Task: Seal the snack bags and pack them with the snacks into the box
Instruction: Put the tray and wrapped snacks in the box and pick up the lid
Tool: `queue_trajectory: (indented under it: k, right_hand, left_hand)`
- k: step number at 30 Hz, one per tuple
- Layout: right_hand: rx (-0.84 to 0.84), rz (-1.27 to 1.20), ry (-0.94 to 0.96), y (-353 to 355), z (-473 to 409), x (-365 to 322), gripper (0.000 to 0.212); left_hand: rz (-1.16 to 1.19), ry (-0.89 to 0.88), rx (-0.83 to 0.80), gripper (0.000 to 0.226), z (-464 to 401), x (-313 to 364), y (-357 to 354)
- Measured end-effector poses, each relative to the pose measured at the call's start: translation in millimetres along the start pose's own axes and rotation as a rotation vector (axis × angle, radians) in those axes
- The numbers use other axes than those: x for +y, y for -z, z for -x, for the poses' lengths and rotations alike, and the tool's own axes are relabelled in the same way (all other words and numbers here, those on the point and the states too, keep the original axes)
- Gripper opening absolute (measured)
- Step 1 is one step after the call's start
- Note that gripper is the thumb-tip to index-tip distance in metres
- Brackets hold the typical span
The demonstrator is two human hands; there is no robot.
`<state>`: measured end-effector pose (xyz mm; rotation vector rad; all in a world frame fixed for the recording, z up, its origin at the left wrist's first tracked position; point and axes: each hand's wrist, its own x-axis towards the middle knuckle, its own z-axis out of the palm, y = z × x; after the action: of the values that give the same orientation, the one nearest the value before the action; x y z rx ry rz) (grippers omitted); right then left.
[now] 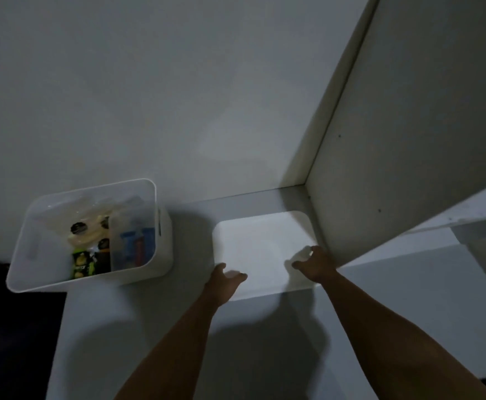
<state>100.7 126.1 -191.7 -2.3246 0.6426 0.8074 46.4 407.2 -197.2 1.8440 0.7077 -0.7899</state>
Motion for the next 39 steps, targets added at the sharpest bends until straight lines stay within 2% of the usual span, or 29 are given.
queue_trajectory:
  k: [5, 8, 10, 12, 15, 19, 23, 27, 31, 36, 39]
  right_hand:
    - [0.020, -0.067, 0.001, -4, 5, 4, 0.109]
    - [0.032, -0.096, -0.024, 3, 4, 6, 0.117]
    - [0.015, -0.064, -0.021, 9, 0, 9, 0.113]
    - [0.005, -0.076, -0.005, 17, 3, 6, 0.100]
    - [0.051, -0.221, 0.043, 29, 11, -4, 0.073]
    - [0.186, -0.326, 0.079, 46, 29, -18, 0.071]
    - [0.314, -0.468, 0.167, 50, 50, -39, 0.057]
    - [0.345, -0.621, 0.272, 41, 75, -66, 0.039]
    - [0.314, -0.708, 0.373, 19, 95, -113, 0.033]
    - [0.172, -0.705, 0.453, -19, 121, -185, 0.031]
    - [0.067, -0.712, 0.513, -45, 141, -223, 0.029]
  left_hand:
    - [0.183, 0.016, 0.209, 0.112, 11, 8, -9]
    - [0.236, 0.045, 0.296, 0.121, 2, 5, -9]
    - [0.186, 0.146, 0.324, 0.114, 11, 14, -6]
    - [0.118, 0.178, 0.382, 0.097, 28, 26, -2]
    - [0.140, 0.084, 0.443, 0.075, 42, 38, 0]
    - [0.244, -0.104, 0.461, 0.049, 61, 59, 7]
    - [0.250, -0.242, 0.499, 0.027, 80, 82, 37]
    - [0.224, -0.340, 0.556, 0.029, 100, 96, 84]
    - [0.179, -0.447, 0.764, 0.043, 116, 89, 146]
    - [0.207, -0.376, 0.912, 0.048, 130, 55, 231]
    - [0.221, -0.326, 0.994, 0.039, 130, 30, 272]
